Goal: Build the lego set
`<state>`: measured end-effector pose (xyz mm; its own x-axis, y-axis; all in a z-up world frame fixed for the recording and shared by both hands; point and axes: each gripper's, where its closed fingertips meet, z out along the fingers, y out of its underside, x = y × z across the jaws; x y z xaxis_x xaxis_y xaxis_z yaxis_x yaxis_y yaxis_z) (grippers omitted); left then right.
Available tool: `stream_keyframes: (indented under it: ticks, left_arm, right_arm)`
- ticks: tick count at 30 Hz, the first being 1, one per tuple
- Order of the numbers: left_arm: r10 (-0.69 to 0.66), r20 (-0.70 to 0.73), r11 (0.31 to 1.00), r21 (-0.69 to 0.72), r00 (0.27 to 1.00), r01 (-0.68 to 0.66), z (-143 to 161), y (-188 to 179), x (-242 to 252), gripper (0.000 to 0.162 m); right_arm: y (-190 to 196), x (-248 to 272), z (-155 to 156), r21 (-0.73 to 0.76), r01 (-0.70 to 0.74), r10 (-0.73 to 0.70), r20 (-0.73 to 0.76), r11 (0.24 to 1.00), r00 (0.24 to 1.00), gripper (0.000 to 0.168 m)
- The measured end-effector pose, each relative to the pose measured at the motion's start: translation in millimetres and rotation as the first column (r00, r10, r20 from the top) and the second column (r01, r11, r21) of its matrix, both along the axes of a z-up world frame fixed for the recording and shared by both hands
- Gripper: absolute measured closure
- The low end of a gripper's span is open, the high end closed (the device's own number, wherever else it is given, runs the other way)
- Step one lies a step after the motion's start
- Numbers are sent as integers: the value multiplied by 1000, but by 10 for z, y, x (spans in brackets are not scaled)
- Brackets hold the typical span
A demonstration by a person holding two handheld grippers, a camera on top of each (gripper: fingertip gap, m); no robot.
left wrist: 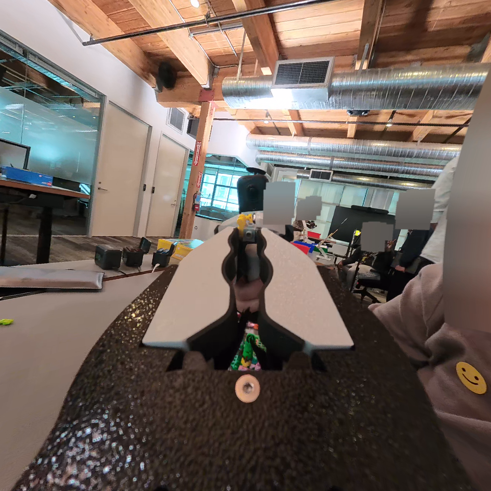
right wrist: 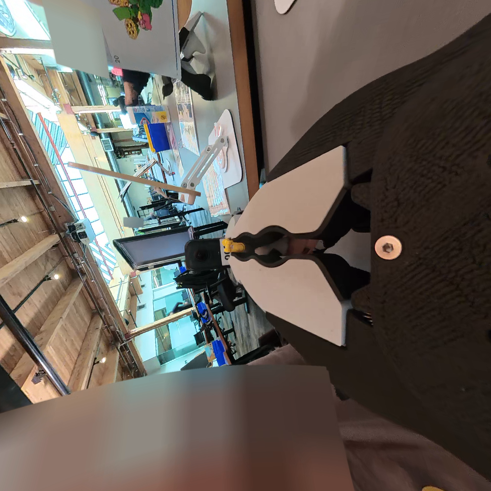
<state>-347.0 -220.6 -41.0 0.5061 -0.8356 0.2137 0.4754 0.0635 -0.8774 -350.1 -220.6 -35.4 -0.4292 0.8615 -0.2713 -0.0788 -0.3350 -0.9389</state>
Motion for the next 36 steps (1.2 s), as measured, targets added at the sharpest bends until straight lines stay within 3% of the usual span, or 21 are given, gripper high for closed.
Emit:
stream_keyframes:
  ticks: [20,36]
  left_arm:
    - [23,-59,1000,-2,998,-23,-26,-8,32,149]
    - [-111,-165,993,-69,980,101,-208,-69,190,150]
  right_arm:
    - [-43,-3,1,107,58,-57,-19,993,998,163]
    - [-106,119,-184,315,7,-69,186,949,980,163]
